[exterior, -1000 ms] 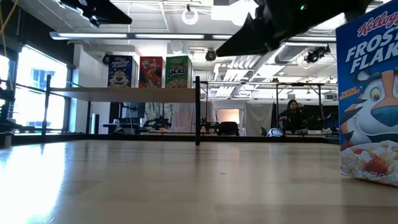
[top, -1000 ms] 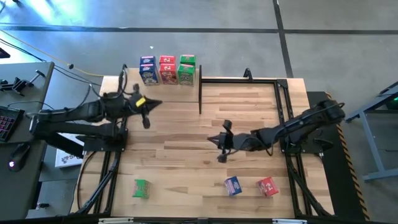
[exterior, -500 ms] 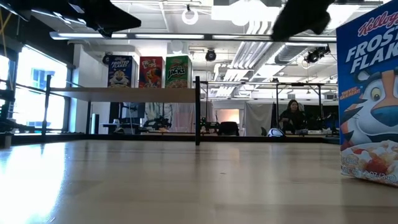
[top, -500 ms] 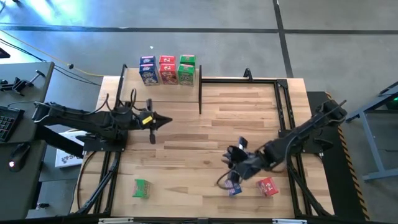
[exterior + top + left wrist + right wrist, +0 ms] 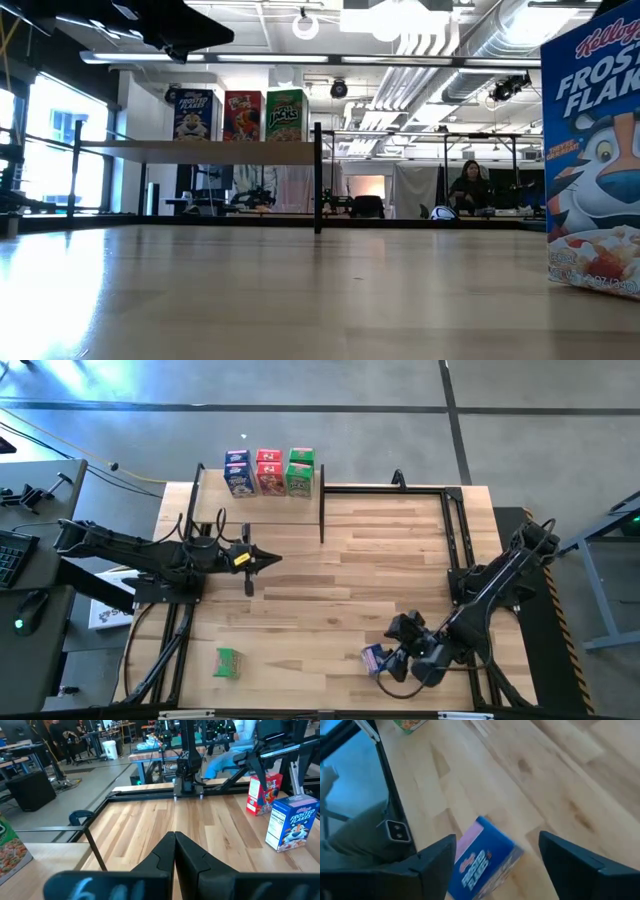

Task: Stack cereal on shelf
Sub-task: Put the blue cereal box on the shelf aligned with the other blue cereal boxes

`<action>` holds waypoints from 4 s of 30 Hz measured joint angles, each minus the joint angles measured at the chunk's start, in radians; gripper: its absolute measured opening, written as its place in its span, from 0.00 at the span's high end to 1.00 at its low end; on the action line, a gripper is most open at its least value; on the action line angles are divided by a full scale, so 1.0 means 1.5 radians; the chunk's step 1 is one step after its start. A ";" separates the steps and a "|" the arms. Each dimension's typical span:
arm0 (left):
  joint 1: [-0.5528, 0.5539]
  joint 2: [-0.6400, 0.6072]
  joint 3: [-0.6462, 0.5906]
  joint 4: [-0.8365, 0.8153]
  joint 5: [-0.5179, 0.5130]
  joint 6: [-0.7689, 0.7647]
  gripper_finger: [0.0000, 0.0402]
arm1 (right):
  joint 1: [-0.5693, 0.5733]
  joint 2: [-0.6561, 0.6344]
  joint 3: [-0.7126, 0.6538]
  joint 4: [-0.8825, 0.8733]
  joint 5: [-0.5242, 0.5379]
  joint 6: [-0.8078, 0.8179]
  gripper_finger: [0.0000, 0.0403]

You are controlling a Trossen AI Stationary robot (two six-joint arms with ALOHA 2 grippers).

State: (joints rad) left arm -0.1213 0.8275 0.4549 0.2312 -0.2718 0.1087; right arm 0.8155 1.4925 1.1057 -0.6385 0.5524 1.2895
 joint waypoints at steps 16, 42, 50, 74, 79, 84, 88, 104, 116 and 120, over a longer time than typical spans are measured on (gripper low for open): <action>0.000 0.004 0.000 0.000 0.000 -0.002 1.00 | 0.014 0.000 0.000 0.004 -0.110 0.174 0.31; 0.001 0.004 0.000 -0.003 0.000 0.000 1.00 | -0.039 0.196 0.229 -0.194 -0.160 0.164 0.31; 0.001 0.004 0.000 -0.006 0.000 -0.001 1.00 | -0.058 0.236 0.314 -0.359 -0.161 0.171 0.31; 0.000 0.004 0.000 -0.006 0.000 -0.002 1.00 | -0.085 0.250 0.305 -0.319 -0.204 0.335 0.23; 0.000 0.004 0.000 -0.006 0.000 -0.002 1.00 | -0.090 0.272 0.304 -0.322 -0.214 0.340 0.25; 0.000 0.004 0.000 -0.016 0.000 -0.002 1.00 | -0.090 0.278 0.304 -0.323 -0.209 0.345 0.33; 0.000 0.002 0.000 -0.023 0.000 -0.011 1.00 | -0.090 0.278 0.304 -0.318 -0.182 0.329 0.42; 0.047 -0.046 0.000 -0.074 0.075 -0.031 1.00 | -0.169 0.276 0.385 -0.326 -0.130 -0.068 0.47; 0.070 -0.045 0.000 -0.124 0.106 -0.044 1.00 | -0.285 0.275 0.451 -0.310 -0.171 -0.396 0.47; 0.070 -0.045 0.000 -0.129 0.106 -0.047 1.00 | -0.224 0.274 0.451 -0.381 -0.184 -0.299 0.47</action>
State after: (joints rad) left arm -0.0170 0.7597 0.4553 0.0378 -0.1135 0.0382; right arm 0.4790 1.9034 1.7821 -1.2098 0.2762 0.8412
